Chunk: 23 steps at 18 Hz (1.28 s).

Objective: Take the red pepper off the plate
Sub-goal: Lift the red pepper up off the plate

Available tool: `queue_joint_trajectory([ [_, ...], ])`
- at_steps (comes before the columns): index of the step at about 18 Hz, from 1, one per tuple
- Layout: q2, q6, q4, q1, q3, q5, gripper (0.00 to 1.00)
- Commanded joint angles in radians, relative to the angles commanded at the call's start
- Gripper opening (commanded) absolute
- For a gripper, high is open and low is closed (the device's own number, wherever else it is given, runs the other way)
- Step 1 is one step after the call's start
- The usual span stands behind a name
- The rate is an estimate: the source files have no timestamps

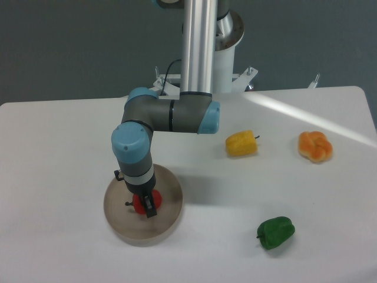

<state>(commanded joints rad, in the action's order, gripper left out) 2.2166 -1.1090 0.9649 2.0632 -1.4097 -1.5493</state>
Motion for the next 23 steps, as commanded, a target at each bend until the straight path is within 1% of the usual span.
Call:
queue_joint_trajectory([
  [4,-0.017,-0.008,0.006,0.005,0.011,0.002,0.66],
  [6,-0.034,-0.014,0.021,0.017,0.028,0.002,0.66],
  [8,-0.054,-0.047,0.064,0.041,0.041,0.003,0.66],
  [9,-0.060,-0.073,0.104,0.054,0.061,0.003,0.66],
  [11,-0.075,-0.112,0.142,0.095,0.075,0.003,0.66],
  [14,-0.091,-0.207,0.202,0.152,0.101,0.003,0.66],
  [16,-0.097,-0.282,0.245,0.207,0.123,0.006,0.66],
  [19,-0.097,-0.411,0.268,0.296,0.143,0.006,0.66],
  [23,-0.081,-0.533,0.272,0.373,0.170,0.006,0.66],
])
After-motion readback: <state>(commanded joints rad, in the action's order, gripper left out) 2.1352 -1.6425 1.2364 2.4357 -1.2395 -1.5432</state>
